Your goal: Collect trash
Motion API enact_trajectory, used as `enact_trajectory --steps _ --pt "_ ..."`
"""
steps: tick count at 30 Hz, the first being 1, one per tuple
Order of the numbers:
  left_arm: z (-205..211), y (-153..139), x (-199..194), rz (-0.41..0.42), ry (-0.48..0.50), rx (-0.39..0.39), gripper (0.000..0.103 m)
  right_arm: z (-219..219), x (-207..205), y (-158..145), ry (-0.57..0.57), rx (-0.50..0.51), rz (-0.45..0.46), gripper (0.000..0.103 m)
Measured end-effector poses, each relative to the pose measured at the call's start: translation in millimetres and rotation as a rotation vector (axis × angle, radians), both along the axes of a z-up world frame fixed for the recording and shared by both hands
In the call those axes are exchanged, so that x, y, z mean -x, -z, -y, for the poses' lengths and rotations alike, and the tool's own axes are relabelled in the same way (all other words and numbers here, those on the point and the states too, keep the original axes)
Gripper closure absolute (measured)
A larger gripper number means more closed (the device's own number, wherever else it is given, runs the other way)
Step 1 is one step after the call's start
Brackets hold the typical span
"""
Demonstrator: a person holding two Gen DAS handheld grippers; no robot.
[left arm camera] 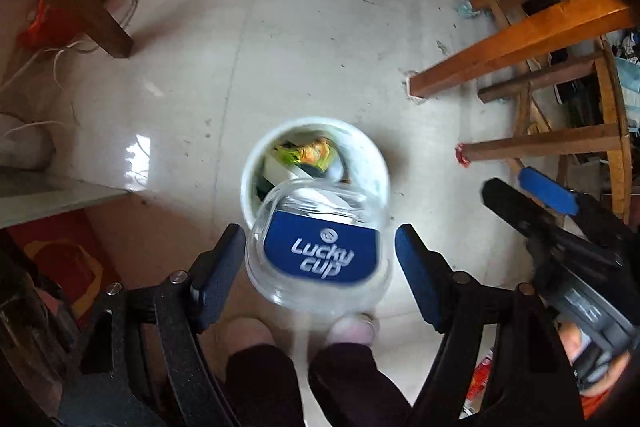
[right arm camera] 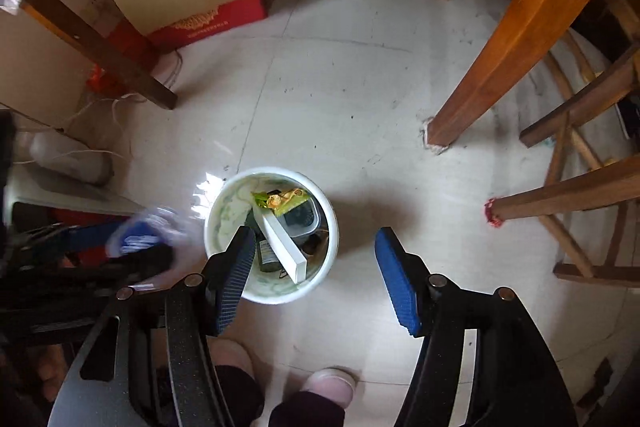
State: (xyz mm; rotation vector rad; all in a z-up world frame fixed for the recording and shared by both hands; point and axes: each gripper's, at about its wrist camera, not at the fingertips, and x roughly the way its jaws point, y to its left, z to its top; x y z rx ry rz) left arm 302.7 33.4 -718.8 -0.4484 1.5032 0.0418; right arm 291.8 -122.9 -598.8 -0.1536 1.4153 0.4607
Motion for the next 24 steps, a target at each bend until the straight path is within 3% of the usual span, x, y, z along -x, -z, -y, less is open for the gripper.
enact_trajectory --steps 5,10,16,20,24 --pt "14 -37 3 -0.011 0.019 -0.027 0.022 4 -4 -60 -0.012 -0.028 0.042 0.045" --pt "20 -127 17 0.061 0.022 -0.077 0.022 5 -1 -142 -0.032 -0.060 0.100 0.045" --pt "18 -275 39 0.180 -0.021 -0.176 0.022 11 14 -265 -0.057 -0.091 0.175 0.045" --pt "19 -387 66 0.326 -0.060 -0.207 0.022 19 30 -356 -0.059 -0.131 0.272 0.045" --pt "21 -481 97 0.492 -0.067 -0.238 0.022 27 51 -435 -0.056 -0.155 0.387 0.045"
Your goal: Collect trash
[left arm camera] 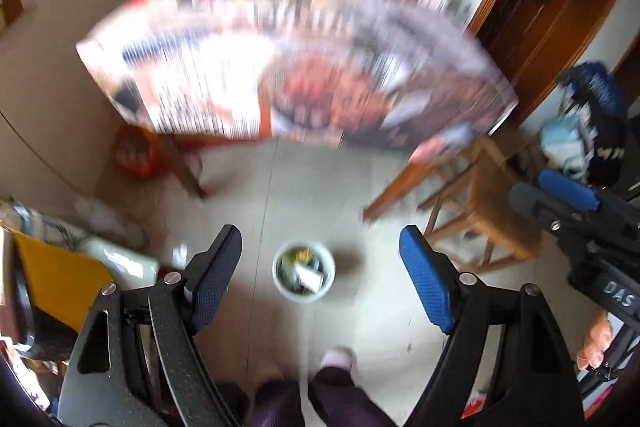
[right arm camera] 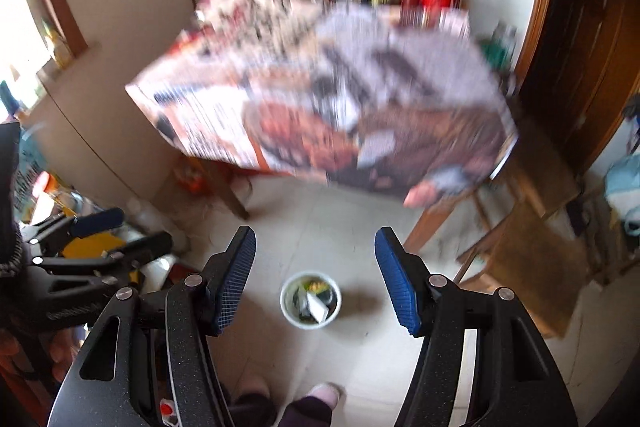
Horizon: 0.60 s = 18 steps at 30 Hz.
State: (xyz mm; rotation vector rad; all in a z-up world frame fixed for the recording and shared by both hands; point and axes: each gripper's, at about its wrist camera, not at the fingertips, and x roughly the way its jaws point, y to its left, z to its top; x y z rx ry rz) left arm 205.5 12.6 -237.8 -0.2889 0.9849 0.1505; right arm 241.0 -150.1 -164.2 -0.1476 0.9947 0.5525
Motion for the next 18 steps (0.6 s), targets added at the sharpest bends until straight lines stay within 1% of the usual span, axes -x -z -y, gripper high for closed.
enact_trajectory --steps 2,6,8,10,11,13,15,17,18 --pt "1 -40 18 0.076 0.007 -0.015 0.022 4 20 -42 0.014 -0.024 0.064 0.045" --pt "-3 -118 70 0.235 0.030 -0.023 0.022 5 60 -102 0.043 -0.073 0.171 0.045" --pt "-4 -145 91 0.292 0.042 -0.024 0.022 4 89 -133 0.062 -0.097 0.227 0.045" --pt "-8 -174 120 0.359 0.067 -0.024 0.022 4 109 -154 0.078 -0.117 0.266 0.045" --pt "-7 -183 128 0.377 0.077 -0.031 0.022 3 122 -164 0.087 -0.130 0.288 0.045" --pt "-8 -202 154 0.418 0.103 -0.078 0.019 2 140 -175 0.090 -0.153 0.317 0.045" --pt "-8 -215 172 0.440 0.101 -0.118 0.011 0 156 -184 0.093 -0.165 0.340 0.045" --pt "-8 -223 190 0.465 0.106 -0.131 0.008 -2 171 -191 0.097 -0.168 0.366 0.038" --pt "-9 -227 198 0.477 0.113 -0.128 0.005 -1 175 -195 0.100 -0.168 0.380 0.027"
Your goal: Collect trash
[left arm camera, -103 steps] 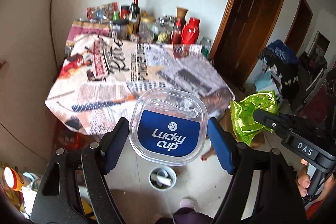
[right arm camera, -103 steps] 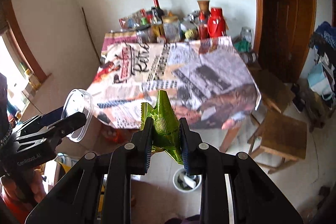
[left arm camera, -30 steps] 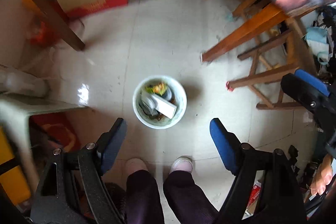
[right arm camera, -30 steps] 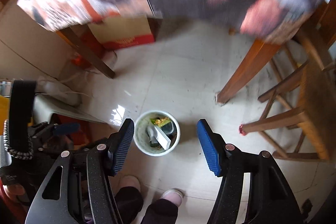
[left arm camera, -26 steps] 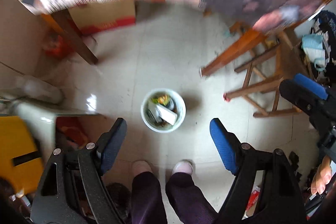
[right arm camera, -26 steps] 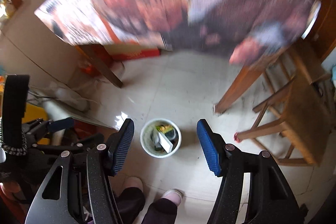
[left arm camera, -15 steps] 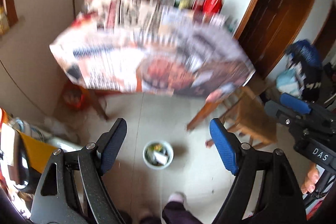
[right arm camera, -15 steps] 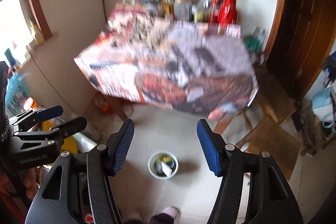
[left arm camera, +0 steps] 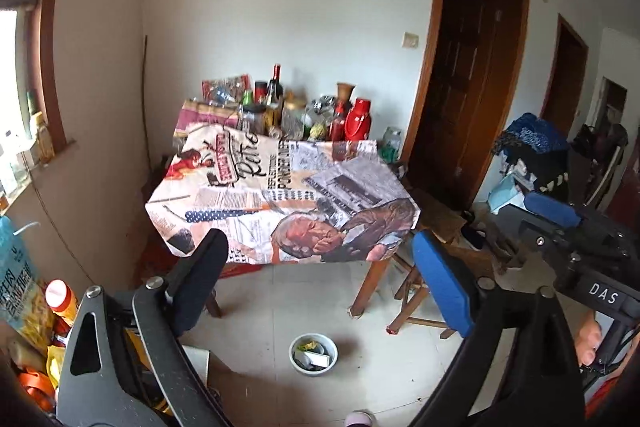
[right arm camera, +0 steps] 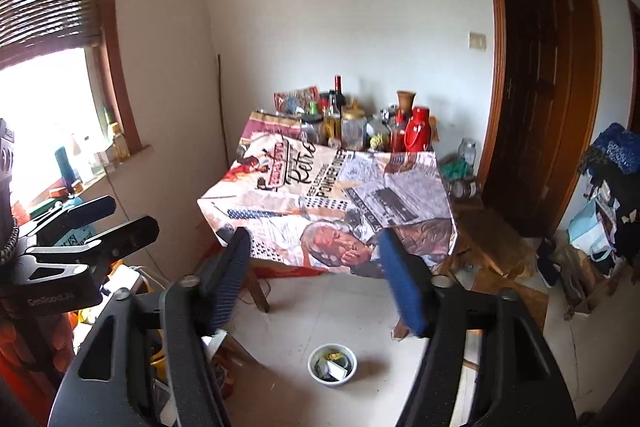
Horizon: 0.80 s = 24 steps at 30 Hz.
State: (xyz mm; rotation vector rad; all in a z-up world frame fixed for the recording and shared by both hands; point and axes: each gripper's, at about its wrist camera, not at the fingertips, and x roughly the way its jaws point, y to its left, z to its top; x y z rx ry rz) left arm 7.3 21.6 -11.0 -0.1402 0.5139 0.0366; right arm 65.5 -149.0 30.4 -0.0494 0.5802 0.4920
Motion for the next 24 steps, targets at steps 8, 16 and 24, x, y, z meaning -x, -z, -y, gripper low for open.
enact_trajectory --steps 8,16,24 --pt "-2 -15 36 0.035 0.017 0.004 0.003 -1 28 -16 0.041 0.021 0.075 0.005" --pt "2 -16 45 0.044 0.030 -0.001 0.003 2 45 -19 0.052 0.005 0.059 0.005" --pt "4 -20 50 0.049 0.034 -0.011 0.003 0 50 -20 0.052 0.010 0.073 0.005"
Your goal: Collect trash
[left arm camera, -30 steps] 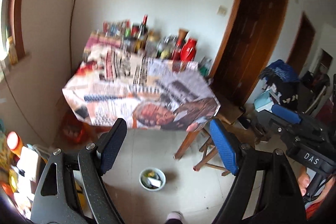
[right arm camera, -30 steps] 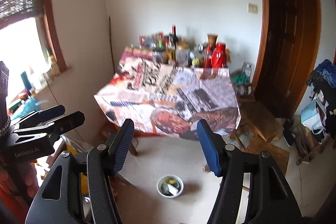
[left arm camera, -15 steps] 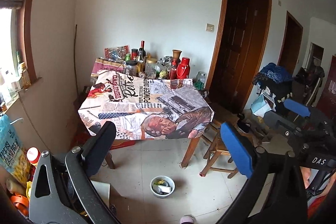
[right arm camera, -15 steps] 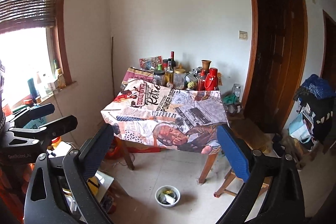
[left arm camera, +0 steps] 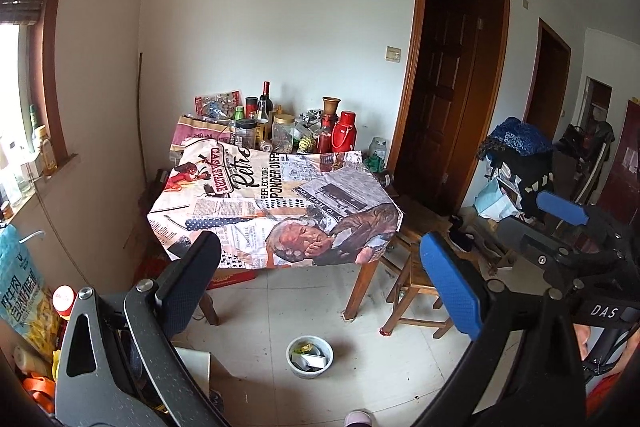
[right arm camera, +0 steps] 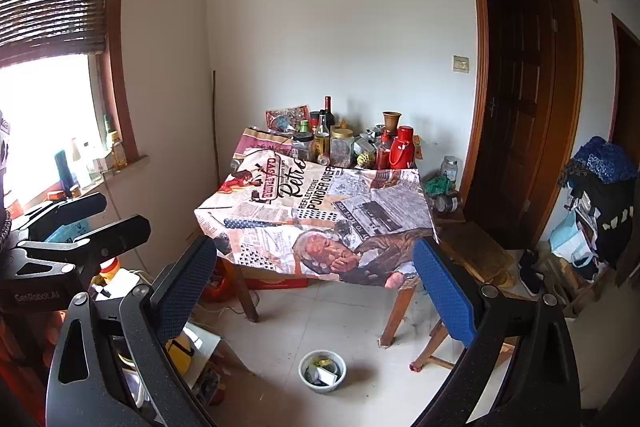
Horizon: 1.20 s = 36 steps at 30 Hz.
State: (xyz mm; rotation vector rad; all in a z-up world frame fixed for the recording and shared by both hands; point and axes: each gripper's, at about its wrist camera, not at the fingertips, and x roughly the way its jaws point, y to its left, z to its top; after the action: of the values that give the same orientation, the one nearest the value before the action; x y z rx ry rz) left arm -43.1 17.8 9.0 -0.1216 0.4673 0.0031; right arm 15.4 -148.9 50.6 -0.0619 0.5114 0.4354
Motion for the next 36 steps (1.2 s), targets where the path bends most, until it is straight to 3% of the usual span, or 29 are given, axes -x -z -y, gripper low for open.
enact_trajectory --steps 36 --pt "11 -6 -3 0.012 -0.013 -0.023 0.001 8 -8 -3 -0.025 -0.023 -0.039 0.005"
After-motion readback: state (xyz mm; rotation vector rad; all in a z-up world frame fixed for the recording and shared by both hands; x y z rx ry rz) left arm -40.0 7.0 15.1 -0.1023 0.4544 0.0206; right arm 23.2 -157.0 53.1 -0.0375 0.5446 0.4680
